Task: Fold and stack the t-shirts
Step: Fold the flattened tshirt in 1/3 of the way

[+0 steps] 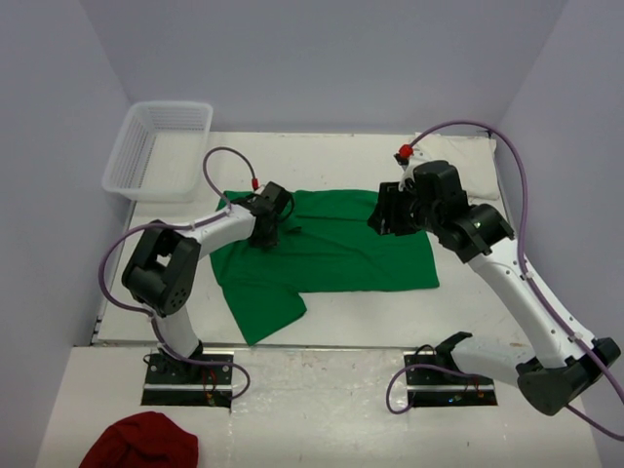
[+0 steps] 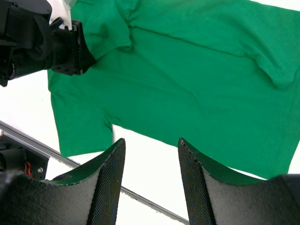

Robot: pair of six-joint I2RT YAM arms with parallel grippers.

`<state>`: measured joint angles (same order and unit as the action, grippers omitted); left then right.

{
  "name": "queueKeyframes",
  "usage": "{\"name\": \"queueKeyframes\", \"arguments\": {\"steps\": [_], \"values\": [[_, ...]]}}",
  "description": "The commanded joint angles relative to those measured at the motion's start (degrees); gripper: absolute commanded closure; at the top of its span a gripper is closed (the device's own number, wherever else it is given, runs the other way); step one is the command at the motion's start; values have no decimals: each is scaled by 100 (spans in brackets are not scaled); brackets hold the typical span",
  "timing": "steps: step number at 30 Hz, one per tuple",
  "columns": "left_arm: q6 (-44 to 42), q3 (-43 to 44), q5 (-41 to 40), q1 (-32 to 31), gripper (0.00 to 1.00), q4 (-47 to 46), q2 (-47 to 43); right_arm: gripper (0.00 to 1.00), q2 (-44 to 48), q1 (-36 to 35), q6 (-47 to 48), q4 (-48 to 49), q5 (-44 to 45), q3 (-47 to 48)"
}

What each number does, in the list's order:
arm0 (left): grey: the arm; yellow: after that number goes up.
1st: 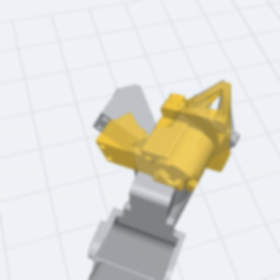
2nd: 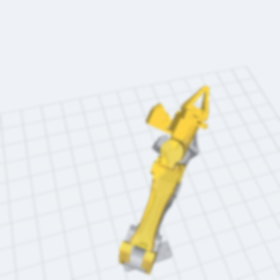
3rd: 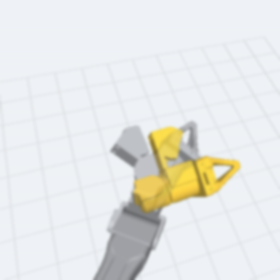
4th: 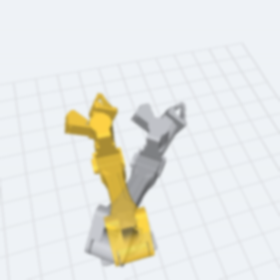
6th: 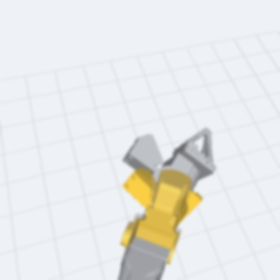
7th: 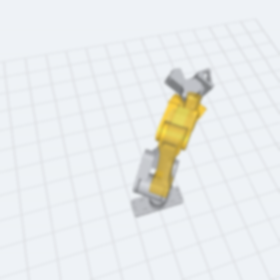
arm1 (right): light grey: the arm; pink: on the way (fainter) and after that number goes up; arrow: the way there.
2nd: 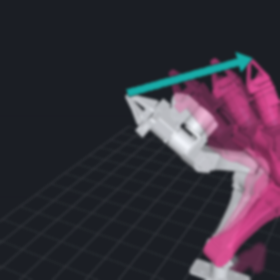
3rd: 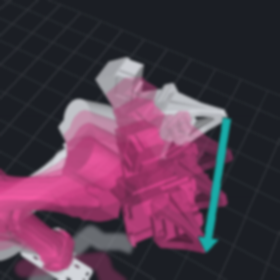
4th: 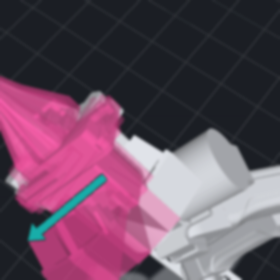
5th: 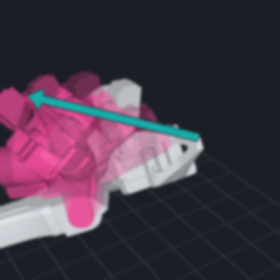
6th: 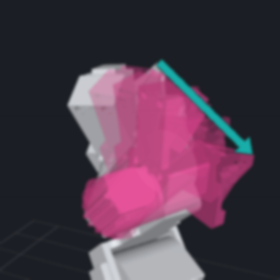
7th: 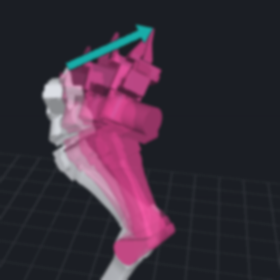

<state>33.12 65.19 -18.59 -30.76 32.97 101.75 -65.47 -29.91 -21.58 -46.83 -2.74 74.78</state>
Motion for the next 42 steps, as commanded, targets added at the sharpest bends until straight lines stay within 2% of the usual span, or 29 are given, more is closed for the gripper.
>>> {"name": "queueKeyframes", "arguments": {"steps": [1,8,12,15,16,17,29,34,38,42], "values": [[-157,240,40,53,69,-282,81,50,105,29,49,16,-121,-43],[-245,301,48,176,70,-353,257,50,122,55,49,16,-156,-25],[-280,293,5,281,74,-361,283,50,131,64,40,16,-147,-52],[-307,275,-4,334,85,-353,257,50,123,56,40,25,-191,-87],[-298,249,-13,343,95,-344,240,50,114,56,32,33,-200,-87],[-298,223,-4,343,99,-335,213,50,105,56,23,86,-218,-104],[-289,91,-496,352,100,245,-884,50,-1,56,-21,209,-429,-166],[-289,65,-602,369,100,491,-1035,50,-53,56,22,139,-420,-113],[-245,-155,-637,387,95,509,-1061,50,-71,64,40,78,-385,-52],[-192,-506,-690,448,98,482,-1140,49,-80,56,84,33,-306,-8]]}}
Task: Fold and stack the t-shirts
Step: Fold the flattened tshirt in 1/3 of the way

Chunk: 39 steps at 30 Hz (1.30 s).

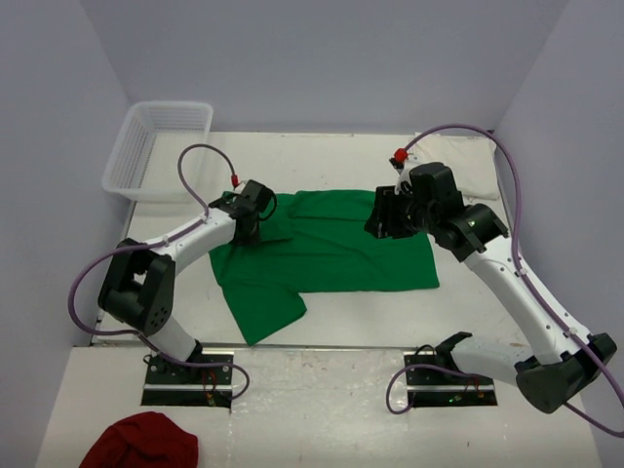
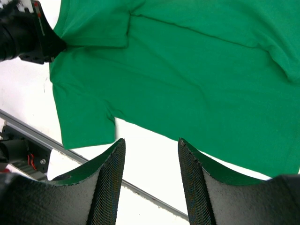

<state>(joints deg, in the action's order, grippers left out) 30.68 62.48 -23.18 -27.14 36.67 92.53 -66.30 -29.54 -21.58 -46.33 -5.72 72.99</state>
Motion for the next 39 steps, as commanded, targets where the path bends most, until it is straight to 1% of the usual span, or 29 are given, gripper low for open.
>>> {"name": "queueKeyframes", "arguments": {"steps": [1,4,5,6,7,8,9,11,12,13,16,18,20,22,23,24,25,26,27,29,30,31,32,33,34,35,37,38,39], "values": [[61,-288,-240,112,98,104,-253,50,-5,18,75,-17,-9,172],[18,-447,-240,261,98,86,-411,49,-58,18,84,-34,-35,163],[9,-482,-274,331,95,78,-437,49,-84,18,93,-34,-35,163],[0,-552,-301,367,86,43,-473,49,-102,18,93,-34,-17,145],[-18,-579,-345,393,81,34,-490,49,-111,18,84,-26,0,137],[-9,-596,-397,437,72,51,-490,49,-111,18,84,-34,9,136],[8,-640,-459,428,47,60,-490,49,-154,18,93,-34,9,136],[52,-675,-564,437,33,69,-525,49,-190,27,110,-26,27,128],[79,-658,-565,437,18,86,-543,49,-234,27,119,-26,44,110],[140,-623,-547,437,13,78,-604,49,-251,19,128,0,62,93],[228,-430,-407,358,9,43,-814,49,-436,36,119,18,263,75],[211,-167,-328,209,11,34,-833,49,-559,62,58,10,421,84],[123,53,-100,139,14,51,-719,49,-761,150,14,9,676,66],[114,326,6,95,19,95,-658,50,-988,439,-21,18,747,22],[114,422,6,25,27,87,-666,53,-1068,736,-39,36,730,-30],[114,449,50,7,33,26,-692,58,-1147,878,-56,140,686,-65],[79,458,268,15,42,-80,-693,63,-1339,1010,-65,167,608,-74],[9,502,357,7,57,-289,-658,85,-1481,1220,-57,185,607,-22],[0,546,410,7,69,-361,-597,98,-1621,1292,-74,203,607,13],[0,808,708,41,100,-432,-228,100,-2085,1415,-48,256,441,214],[-18,897,875,50,100,-467,104,100,-2228,1425,-48,264,440,294],[-9,1011,1138,59,100,-459,264,98,-2360,1442,-13,273,440,364],[8,1134,1253,59,100,-546,370,70,-2578,1494,-4,308,318,443],[17,1135,1368,59,100,-677,493,62,-2685,1530,5,361,256,488],[26,1144,1534,68,100,-757,555,57,-2799,1574,5,352,177,549],[26,1309,1544,68,100,-723,625,49,-2992,1618,14,352,167,628],[-17,1494,1632,77,100,-713,827,43,-3116,1644,-30,352,247,655],[-35,1730,1650,77,100,-635,898,38,-3143,1705,-39,370,168,611],[-88,1854,1676,86,100,-599,1046,37,-3161,1749,-74,422,11,541]]}}
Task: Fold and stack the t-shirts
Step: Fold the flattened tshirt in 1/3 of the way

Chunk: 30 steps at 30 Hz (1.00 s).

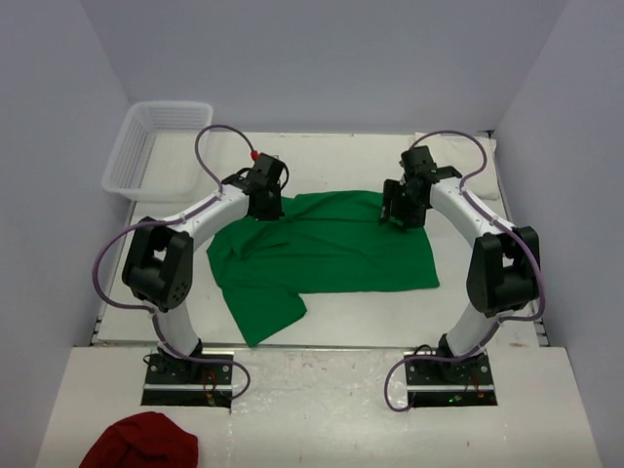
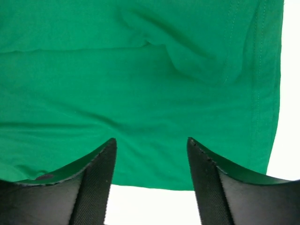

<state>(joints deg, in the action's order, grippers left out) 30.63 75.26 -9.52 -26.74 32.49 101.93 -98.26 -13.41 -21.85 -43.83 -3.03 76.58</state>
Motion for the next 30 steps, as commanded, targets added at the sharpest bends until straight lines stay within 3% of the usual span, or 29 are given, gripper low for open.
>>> {"name": "queueKeyframes", "arguments": {"steps": [1,2,5,11,19,30], "values": [[-110,708,380,72,100,-147,186,34,35,198,-117,287,-303,130],[-128,970,389,90,100,-68,265,28,17,338,-136,331,-339,51],[-163,1445,679,265,99,11,599,25,-185,636,-153,358,-567,42],[-233,2290,1390,468,96,267,1320,24,-632,1024,-57,324,-787,487],[-382,2932,1752,547,96,582,2216,37,-1845,1086,189,-310,-848,1992],[-462,3249,1804,705,97,767,2744,39,-2970,1271,453,-907,-699,3583]]}}
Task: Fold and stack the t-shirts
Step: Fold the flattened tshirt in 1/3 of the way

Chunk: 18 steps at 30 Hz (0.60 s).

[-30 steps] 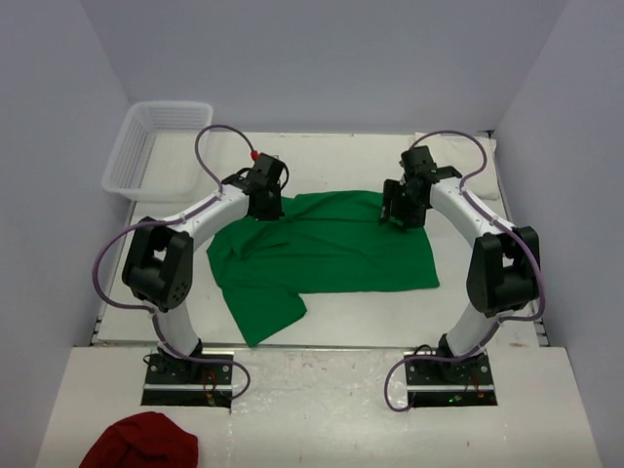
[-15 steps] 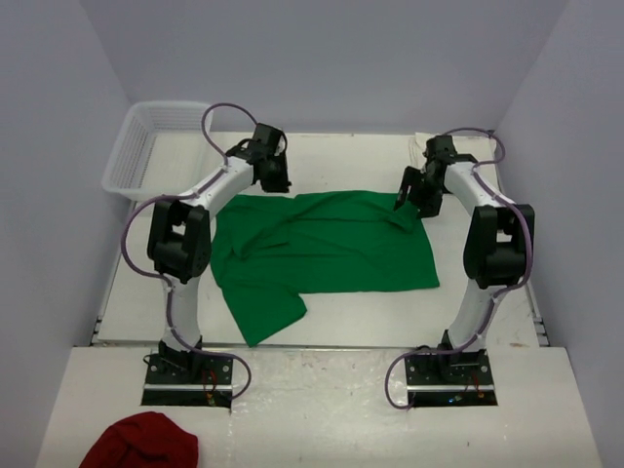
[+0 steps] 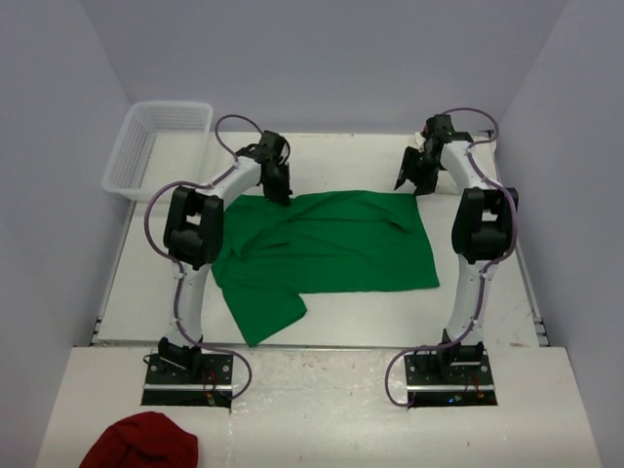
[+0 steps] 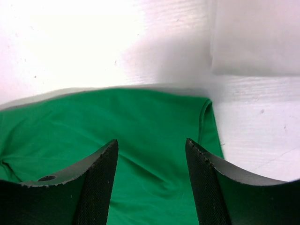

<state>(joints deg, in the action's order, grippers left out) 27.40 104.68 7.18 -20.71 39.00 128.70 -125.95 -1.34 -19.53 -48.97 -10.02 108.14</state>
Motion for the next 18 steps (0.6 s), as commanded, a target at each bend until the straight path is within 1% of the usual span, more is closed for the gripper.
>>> {"name": "queueKeyframes", "arguments": {"steps": [1,4,8,18], "values": [[-138,385,135,102,97,160,102,40,-245,82,230,-437,52,558],[-130,439,161,120,97,187,234,40,-334,108,239,-491,140,699],[-59,281,336,129,97,64,261,40,-535,108,344,-605,333,884],[2,96,424,164,96,-42,225,41,-597,108,309,-605,334,717]]}}
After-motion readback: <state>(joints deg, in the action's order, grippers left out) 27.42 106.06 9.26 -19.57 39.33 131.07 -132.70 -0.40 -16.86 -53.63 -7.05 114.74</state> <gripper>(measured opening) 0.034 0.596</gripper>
